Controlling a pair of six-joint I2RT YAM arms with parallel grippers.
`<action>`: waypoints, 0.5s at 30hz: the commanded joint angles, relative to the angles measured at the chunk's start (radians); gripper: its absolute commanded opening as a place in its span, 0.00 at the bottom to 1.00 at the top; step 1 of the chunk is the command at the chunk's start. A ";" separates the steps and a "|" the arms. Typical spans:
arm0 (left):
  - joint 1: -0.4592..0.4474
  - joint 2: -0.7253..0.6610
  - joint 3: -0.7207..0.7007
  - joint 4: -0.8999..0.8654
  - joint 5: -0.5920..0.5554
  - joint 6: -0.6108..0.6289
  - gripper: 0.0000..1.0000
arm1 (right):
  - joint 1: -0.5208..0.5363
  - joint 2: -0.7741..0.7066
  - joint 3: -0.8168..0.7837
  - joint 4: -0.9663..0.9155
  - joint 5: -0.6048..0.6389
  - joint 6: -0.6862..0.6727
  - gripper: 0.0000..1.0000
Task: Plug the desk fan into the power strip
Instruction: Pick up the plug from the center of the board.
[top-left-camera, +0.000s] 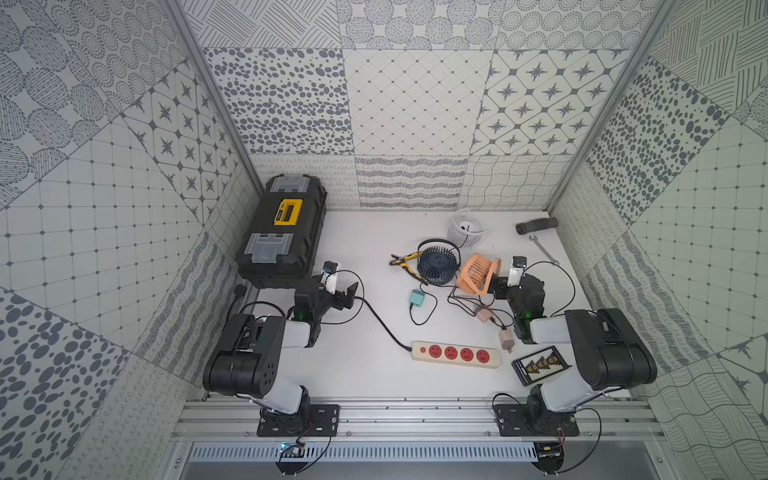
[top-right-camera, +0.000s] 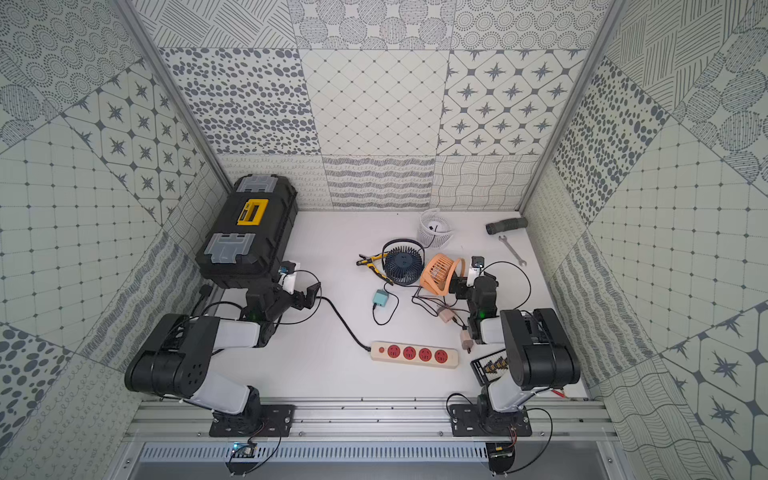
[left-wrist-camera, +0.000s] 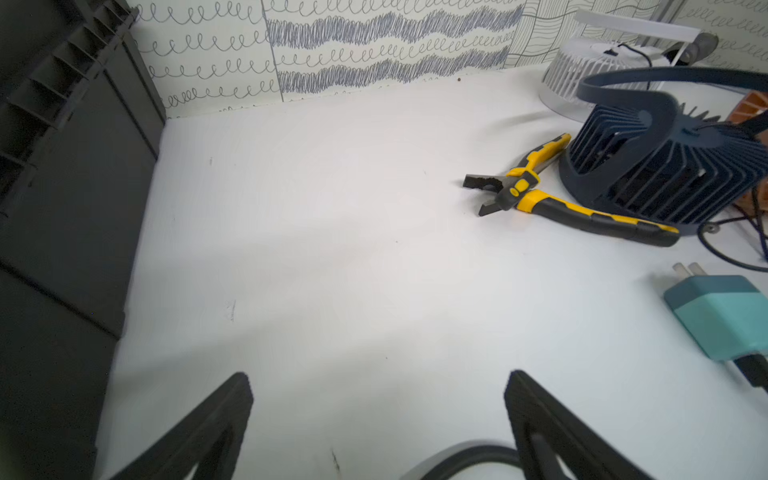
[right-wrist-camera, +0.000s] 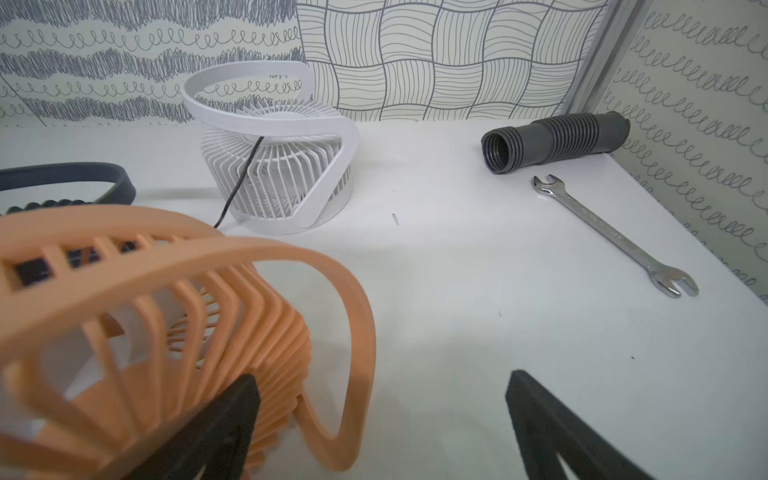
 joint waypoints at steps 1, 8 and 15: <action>0.007 0.001 0.000 0.039 0.024 0.015 0.98 | 0.002 -0.006 0.009 0.039 -0.005 -0.005 0.97; 0.007 0.001 0.000 0.040 0.024 0.015 0.98 | 0.002 -0.006 0.010 0.039 -0.005 -0.005 0.97; 0.011 0.003 0.015 0.012 -0.066 -0.023 0.98 | -0.011 -0.008 0.010 0.034 0.007 0.017 0.97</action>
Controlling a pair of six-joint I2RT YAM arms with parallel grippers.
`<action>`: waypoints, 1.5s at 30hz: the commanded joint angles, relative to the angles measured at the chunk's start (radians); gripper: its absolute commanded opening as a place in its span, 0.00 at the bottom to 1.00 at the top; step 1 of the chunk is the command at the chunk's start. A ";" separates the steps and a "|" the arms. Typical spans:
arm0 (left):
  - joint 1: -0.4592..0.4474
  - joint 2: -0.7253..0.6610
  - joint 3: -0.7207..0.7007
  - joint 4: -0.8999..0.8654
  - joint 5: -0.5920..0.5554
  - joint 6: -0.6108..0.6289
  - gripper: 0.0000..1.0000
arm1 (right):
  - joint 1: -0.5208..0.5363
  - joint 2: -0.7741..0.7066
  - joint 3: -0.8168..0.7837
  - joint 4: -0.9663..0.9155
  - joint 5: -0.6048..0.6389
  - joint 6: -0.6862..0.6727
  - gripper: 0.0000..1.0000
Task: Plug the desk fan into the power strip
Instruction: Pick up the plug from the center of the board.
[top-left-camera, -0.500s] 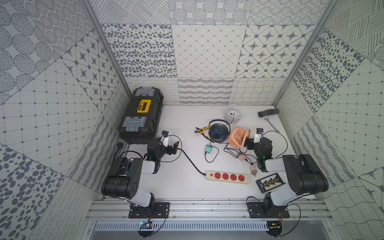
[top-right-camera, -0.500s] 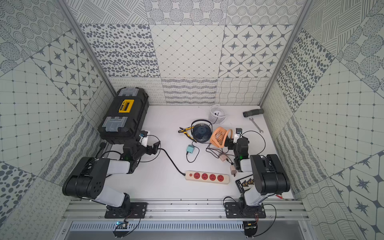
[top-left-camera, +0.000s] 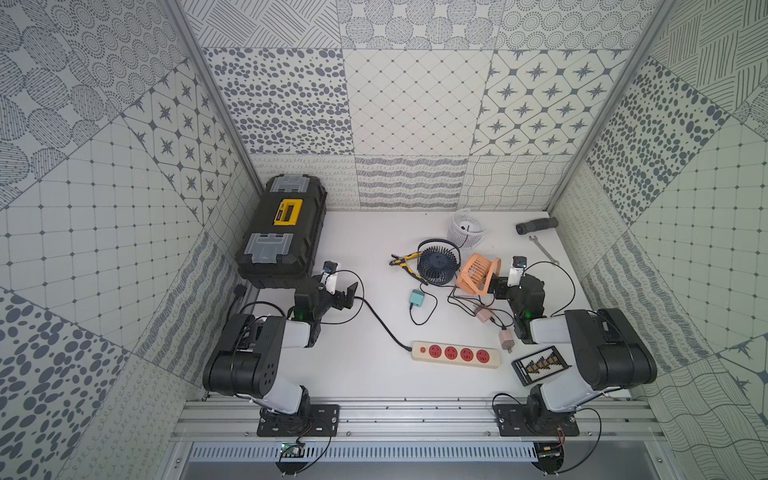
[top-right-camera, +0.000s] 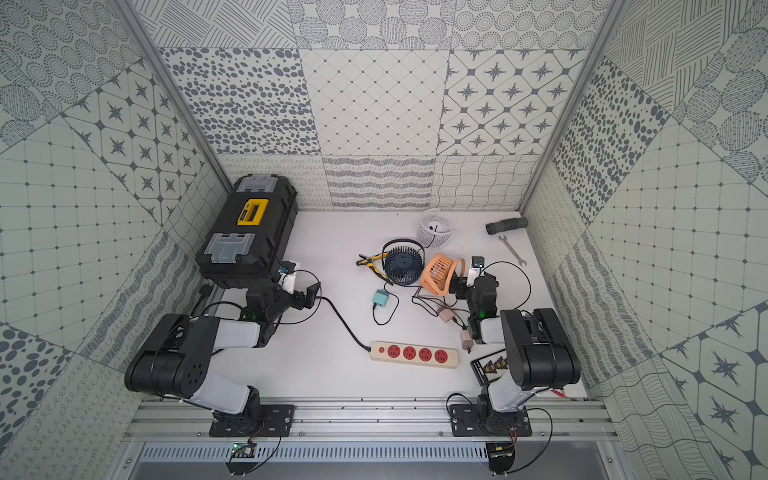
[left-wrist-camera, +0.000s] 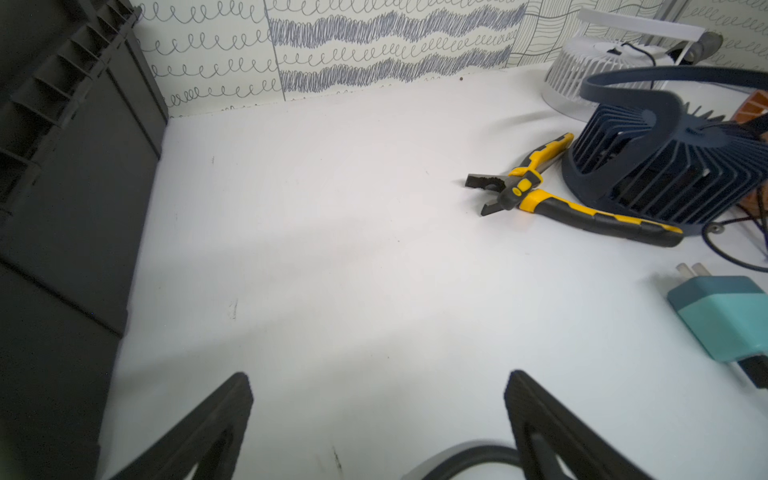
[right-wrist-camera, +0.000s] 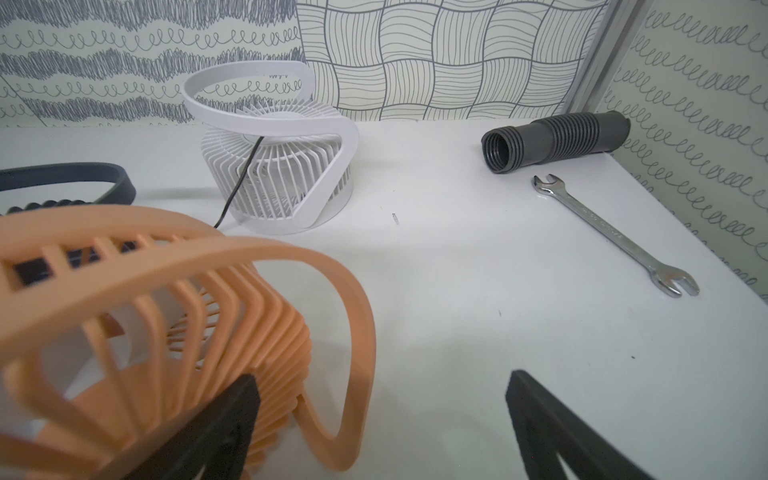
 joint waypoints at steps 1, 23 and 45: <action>0.010 0.003 0.012 0.019 -0.053 -0.021 0.98 | -0.005 -0.010 -0.001 0.050 0.025 0.024 0.97; -0.366 -0.706 0.247 -1.128 -0.193 -0.374 0.92 | 0.032 -0.833 0.194 -1.051 -0.255 0.373 0.97; -0.804 0.160 0.608 -0.948 -0.323 -0.548 0.78 | 0.556 -0.591 0.403 -1.229 0.150 0.488 0.97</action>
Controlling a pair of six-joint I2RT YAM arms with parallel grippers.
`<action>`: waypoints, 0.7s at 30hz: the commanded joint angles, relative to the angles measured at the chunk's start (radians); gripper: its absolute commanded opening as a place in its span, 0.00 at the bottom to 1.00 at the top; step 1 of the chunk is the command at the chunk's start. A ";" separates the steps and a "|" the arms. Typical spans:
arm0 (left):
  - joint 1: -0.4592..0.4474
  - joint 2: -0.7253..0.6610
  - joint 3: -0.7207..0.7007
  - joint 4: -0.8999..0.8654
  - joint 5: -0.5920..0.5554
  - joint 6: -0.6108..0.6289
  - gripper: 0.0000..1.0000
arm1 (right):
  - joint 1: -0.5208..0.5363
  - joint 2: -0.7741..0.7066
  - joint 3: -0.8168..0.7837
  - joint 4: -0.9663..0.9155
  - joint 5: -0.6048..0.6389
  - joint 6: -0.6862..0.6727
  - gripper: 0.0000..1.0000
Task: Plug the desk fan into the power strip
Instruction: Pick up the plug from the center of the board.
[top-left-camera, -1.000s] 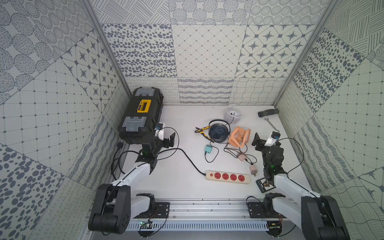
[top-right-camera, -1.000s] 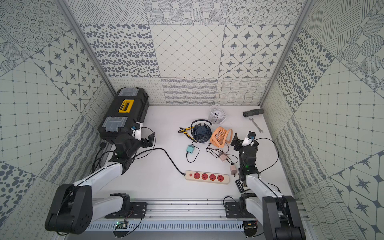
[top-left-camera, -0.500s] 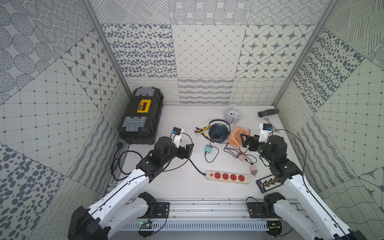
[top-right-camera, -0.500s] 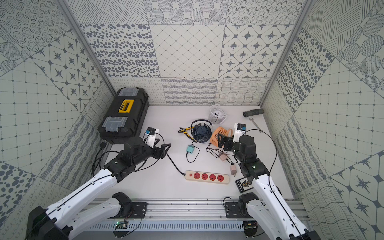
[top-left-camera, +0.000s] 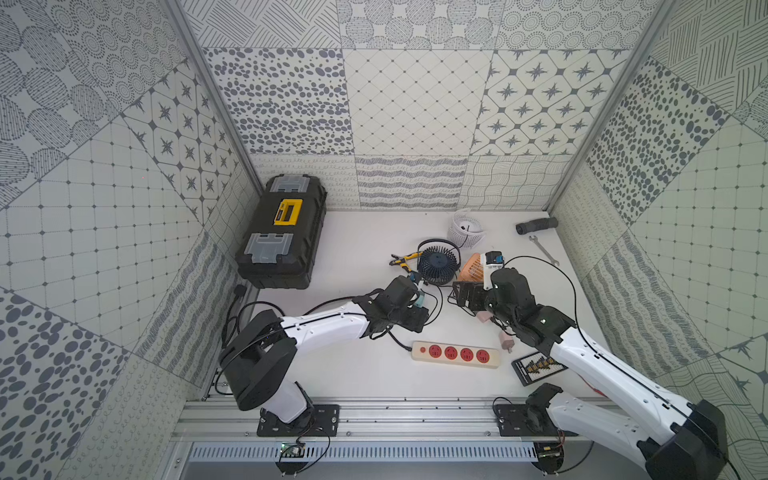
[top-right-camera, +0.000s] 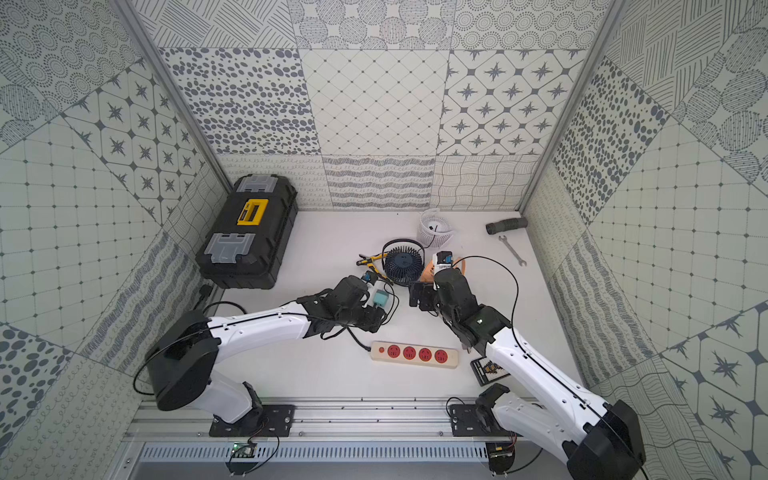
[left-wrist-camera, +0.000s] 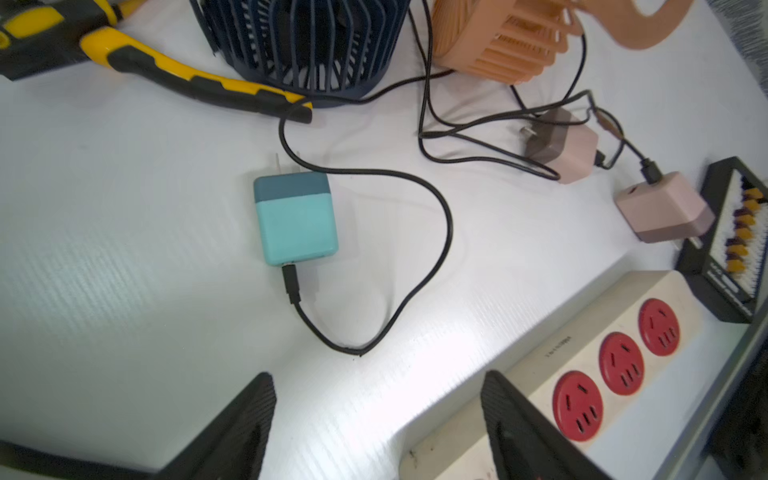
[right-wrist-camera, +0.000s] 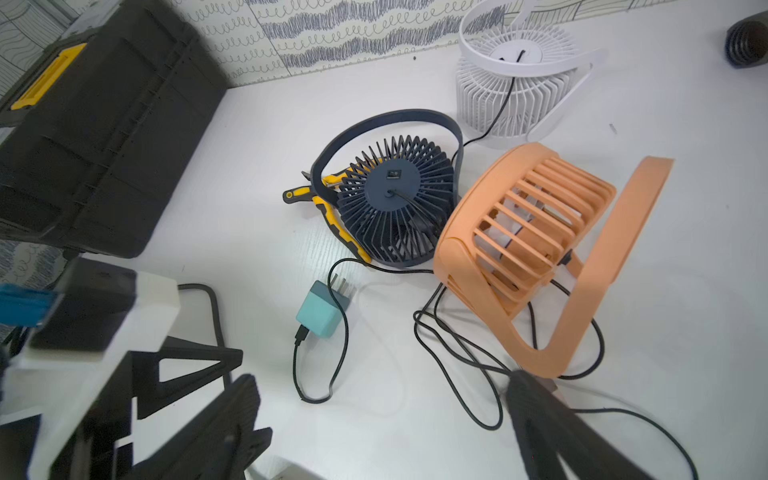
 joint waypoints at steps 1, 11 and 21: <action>-0.012 0.127 0.056 0.059 -0.039 -0.073 0.78 | 0.004 -0.010 0.017 0.015 0.026 0.034 0.97; 0.002 0.260 0.143 0.060 -0.135 -0.056 0.62 | 0.005 -0.053 -0.016 0.019 0.022 0.048 0.97; 0.017 0.265 0.153 0.074 -0.241 -0.065 0.59 | 0.005 -0.085 -0.045 0.020 0.023 0.062 0.97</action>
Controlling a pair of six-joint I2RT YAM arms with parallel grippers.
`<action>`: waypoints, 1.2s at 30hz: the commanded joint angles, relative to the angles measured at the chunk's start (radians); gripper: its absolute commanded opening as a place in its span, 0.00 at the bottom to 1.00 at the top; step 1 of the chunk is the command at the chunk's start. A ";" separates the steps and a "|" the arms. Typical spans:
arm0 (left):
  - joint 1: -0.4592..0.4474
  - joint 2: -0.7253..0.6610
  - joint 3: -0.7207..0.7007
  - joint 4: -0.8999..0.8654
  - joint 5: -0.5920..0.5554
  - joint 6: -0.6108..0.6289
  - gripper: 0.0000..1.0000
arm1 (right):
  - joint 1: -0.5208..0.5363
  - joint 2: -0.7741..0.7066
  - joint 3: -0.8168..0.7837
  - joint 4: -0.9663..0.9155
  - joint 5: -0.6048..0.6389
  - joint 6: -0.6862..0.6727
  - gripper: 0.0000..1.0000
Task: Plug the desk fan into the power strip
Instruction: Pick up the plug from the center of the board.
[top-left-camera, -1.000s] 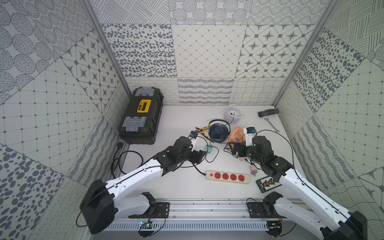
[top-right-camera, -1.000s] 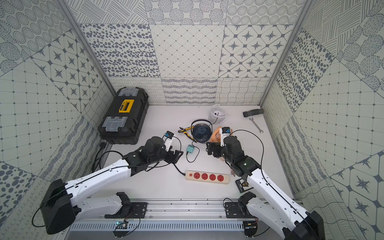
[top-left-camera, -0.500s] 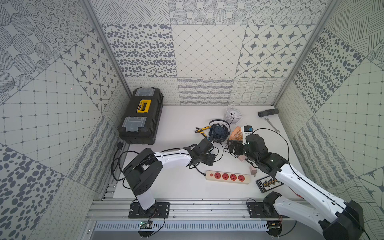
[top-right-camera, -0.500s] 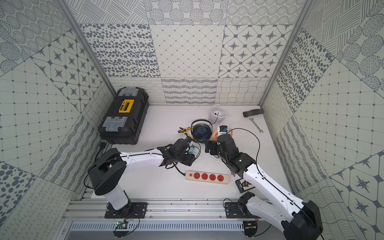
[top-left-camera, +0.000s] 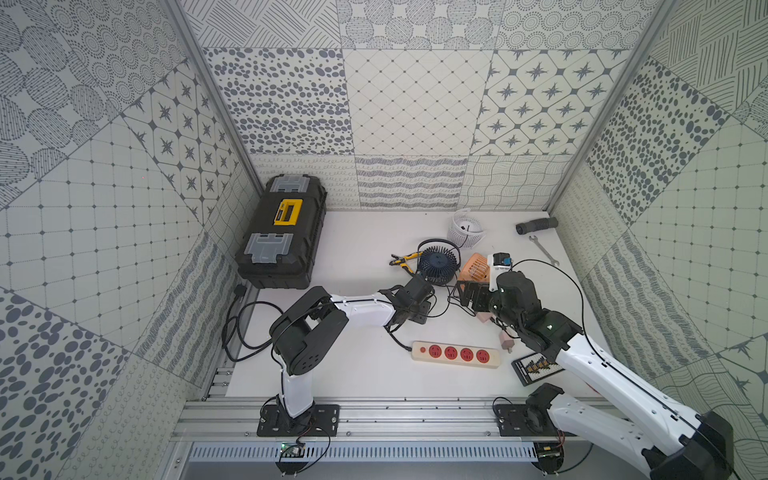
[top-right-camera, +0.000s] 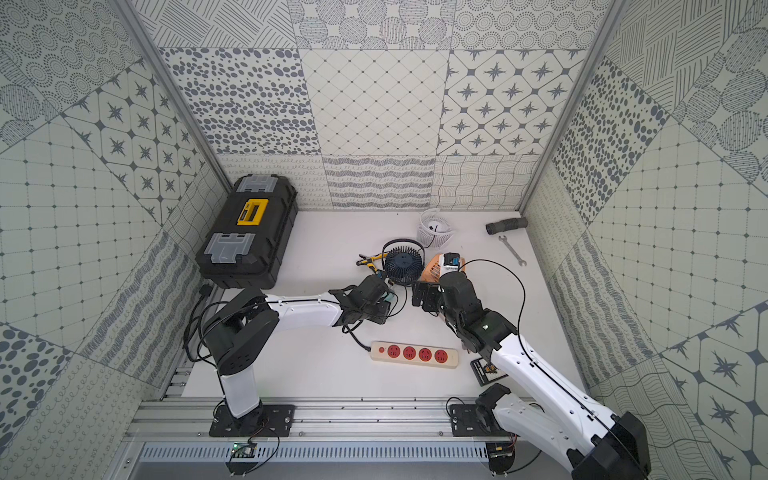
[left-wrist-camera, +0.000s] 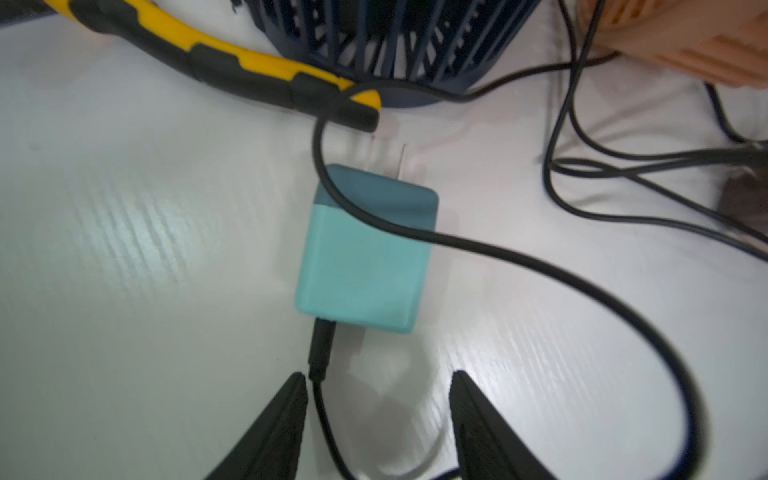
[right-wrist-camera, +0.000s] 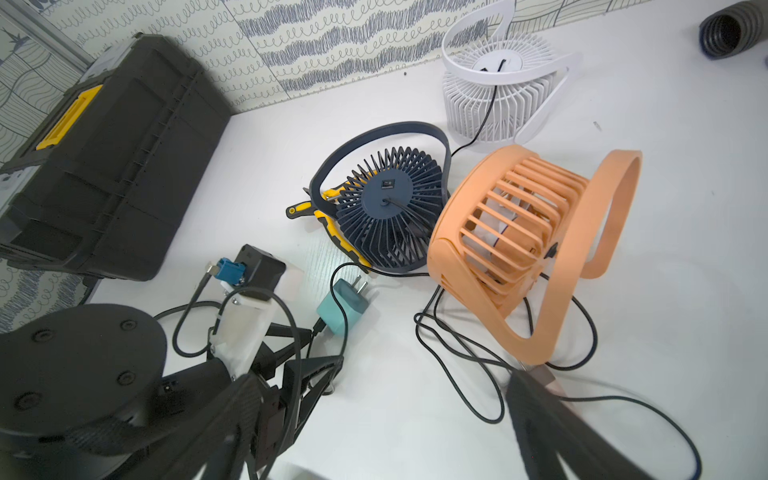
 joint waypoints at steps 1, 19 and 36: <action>0.010 -0.013 0.002 0.039 -0.093 -0.016 0.60 | 0.004 -0.022 -0.017 0.018 0.010 0.015 0.97; 0.051 0.094 0.093 0.072 -0.043 0.082 0.70 | 0.004 -0.037 -0.031 0.024 0.001 0.020 0.97; 0.074 -0.004 0.026 0.095 -0.004 0.244 0.21 | 0.004 -0.078 -0.051 0.019 0.044 0.024 0.97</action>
